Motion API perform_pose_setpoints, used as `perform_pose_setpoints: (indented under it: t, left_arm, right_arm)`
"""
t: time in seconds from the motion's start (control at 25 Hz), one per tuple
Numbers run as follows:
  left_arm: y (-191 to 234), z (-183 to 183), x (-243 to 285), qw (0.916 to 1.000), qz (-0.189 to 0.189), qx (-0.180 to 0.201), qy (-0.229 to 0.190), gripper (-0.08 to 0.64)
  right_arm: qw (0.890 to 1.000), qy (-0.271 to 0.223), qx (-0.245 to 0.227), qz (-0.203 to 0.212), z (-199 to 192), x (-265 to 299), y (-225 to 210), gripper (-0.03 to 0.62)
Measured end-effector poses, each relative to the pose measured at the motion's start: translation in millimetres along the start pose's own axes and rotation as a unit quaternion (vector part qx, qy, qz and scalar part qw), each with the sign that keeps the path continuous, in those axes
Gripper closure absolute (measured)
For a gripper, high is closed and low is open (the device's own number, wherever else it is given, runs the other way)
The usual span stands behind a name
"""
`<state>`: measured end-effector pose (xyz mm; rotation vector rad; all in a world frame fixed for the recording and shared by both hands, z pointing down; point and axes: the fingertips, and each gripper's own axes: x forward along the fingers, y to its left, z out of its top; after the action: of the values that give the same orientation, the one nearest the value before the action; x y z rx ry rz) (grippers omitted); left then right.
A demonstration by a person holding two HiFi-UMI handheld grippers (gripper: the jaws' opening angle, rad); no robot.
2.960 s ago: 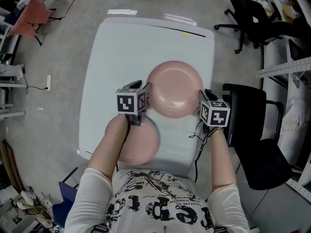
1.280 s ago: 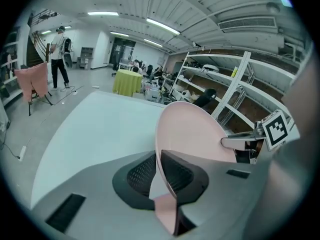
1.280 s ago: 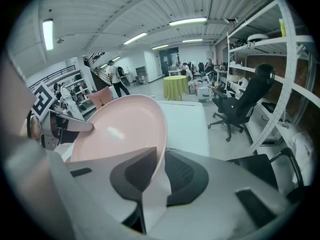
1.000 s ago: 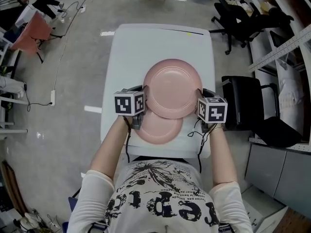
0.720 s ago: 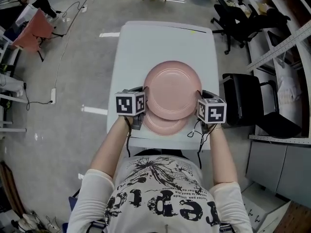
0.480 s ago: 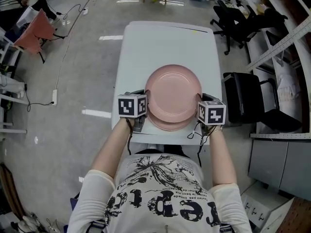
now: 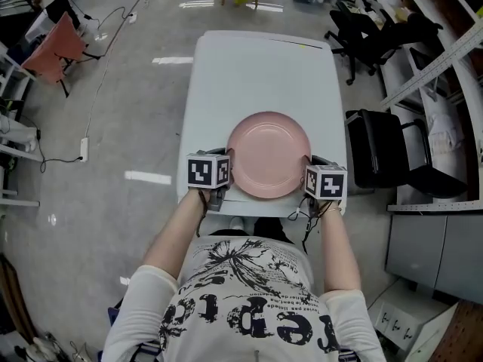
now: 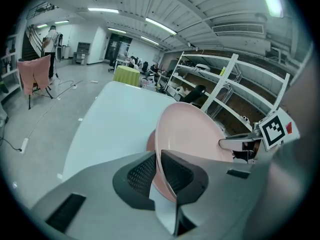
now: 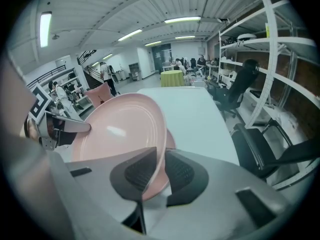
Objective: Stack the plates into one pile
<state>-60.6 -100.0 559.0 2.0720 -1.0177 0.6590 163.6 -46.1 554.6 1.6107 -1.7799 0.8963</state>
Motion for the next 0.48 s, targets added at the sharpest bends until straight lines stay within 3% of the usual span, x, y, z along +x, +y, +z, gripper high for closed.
perform_pose_setpoints:
  t: [0.48]
  left_arm:
    - [9.1, -18.6, 25.8, 0.9992, 0.027, -0.013, 0.029, 0.52]
  right_arm:
    - [1.0, 0.028, 0.001, -0.014, -17.6, 23.8, -10.0, 0.532]
